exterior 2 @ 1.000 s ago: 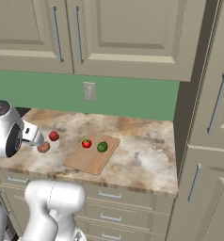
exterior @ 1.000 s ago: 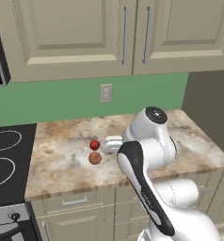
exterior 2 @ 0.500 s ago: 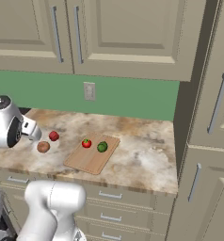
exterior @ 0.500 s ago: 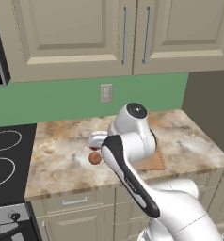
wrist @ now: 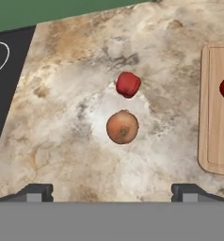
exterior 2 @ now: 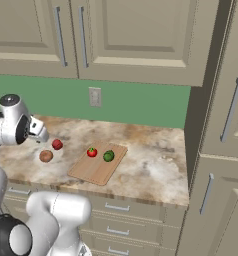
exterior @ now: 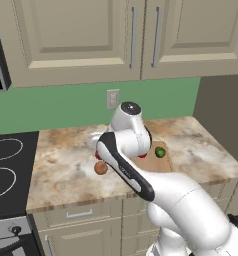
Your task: Place the avocado, onion, tomato, and bell pepper on the cutting board.
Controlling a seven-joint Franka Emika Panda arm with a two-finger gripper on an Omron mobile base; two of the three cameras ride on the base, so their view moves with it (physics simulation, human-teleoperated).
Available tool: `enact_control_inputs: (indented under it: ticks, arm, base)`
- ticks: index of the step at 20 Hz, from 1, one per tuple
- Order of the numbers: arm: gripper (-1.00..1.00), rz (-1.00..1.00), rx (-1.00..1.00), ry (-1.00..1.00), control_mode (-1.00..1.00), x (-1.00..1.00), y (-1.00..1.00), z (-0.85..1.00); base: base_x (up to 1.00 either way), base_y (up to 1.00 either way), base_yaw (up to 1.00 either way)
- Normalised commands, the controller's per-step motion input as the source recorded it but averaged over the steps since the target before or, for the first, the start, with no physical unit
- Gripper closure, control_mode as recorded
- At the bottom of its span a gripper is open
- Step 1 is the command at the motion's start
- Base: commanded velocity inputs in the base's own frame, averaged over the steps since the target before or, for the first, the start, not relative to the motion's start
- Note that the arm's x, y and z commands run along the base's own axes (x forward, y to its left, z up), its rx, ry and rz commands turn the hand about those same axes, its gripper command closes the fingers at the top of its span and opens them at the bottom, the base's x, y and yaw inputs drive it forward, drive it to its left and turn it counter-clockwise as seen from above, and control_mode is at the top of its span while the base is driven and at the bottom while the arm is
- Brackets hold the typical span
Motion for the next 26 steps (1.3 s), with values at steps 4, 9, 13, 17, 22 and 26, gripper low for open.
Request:
enact_control_inputs:
  ticks: [4, 9, 13, 17, 22, 26]
  arm:
    - [-1.0, 0.02, -0.08, 0.0, -1.0, 0.32, 0.07, -0.3]
    - [-1.0, 0.02, -0.04, 0.01, -1.0, 0.35, 0.0, -0.29]
    - [-1.0, 0.09, 0.0, 0.04, -1.0, 0.35, 0.0, -0.26]
    - [-1.0, 0.09, 0.0, 0.05, -1.0, 0.27, 0.0, -0.23]
    - [-1.0, 0.06, 0.0, 0.05, -1.0, 0.23, 0.02, -0.22]
    - [-1.0, 0.04, -0.01, 0.07, -1.0, 0.19, 0.0, -0.23]
  base:
    - [0.0, 0.0, 0.0]
    - [0.0, 0.0, 0.0]
    - [0.0, 0.0, 0.0]
    - [0.0, 0.0, 0.0]
    - [0.0, 0.0, 0.0]
    - [0.0, 0.0, 0.0]
